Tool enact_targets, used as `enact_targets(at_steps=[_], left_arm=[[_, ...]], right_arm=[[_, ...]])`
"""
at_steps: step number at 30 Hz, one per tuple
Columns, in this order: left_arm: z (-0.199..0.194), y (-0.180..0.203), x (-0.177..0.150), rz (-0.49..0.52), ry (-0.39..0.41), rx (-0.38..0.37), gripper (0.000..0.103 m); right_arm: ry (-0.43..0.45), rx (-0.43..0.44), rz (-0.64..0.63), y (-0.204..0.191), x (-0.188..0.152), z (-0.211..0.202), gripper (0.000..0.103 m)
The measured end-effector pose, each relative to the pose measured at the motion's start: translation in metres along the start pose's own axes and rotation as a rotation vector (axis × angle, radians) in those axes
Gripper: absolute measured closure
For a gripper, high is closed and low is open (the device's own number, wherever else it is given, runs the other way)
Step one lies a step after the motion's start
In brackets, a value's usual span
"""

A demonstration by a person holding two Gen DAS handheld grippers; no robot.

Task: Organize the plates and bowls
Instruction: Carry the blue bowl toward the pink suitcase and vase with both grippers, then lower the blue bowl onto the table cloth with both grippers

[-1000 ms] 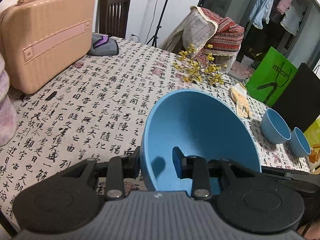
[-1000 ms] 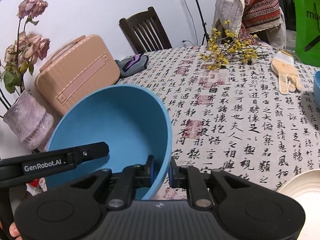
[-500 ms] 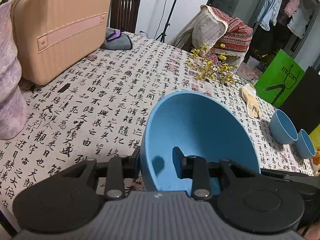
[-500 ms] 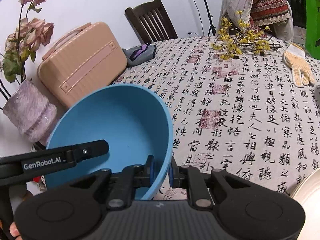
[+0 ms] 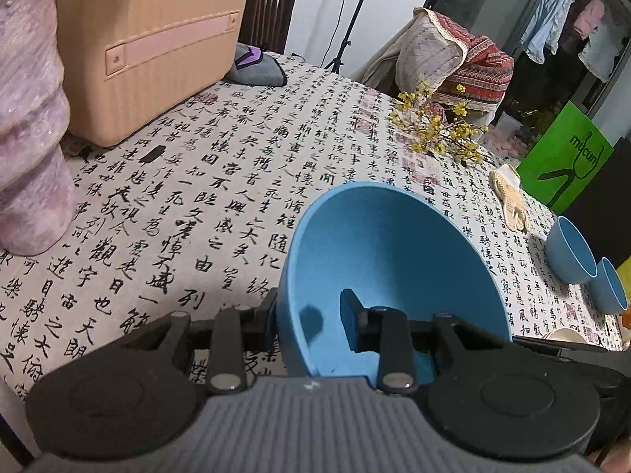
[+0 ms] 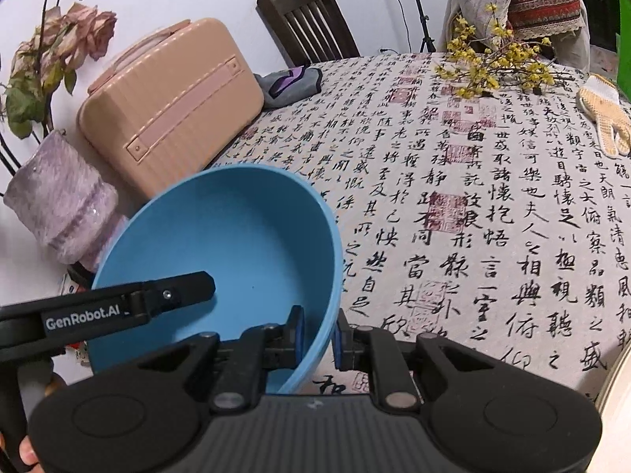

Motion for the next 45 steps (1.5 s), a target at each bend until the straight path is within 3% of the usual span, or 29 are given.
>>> enact_targets(at_steps=[45], left_arm=[[0.034,-0.036,-0.014,-0.033,-0.063,-0.015,0.071]], right_arm=[[-0.046,-0.047,-0.008,-0.010,-0.012,0.040,0.089]])
Point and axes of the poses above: each gripper's, at about its wrist camera, not at the fingertips, and z roughly the way its jaws point, y to its right, x to its top, the point moved 2 cm from there along z, roughly the way its jaws point, and after that the axes turned 4 degrees about -x, right-handed, at the moved point
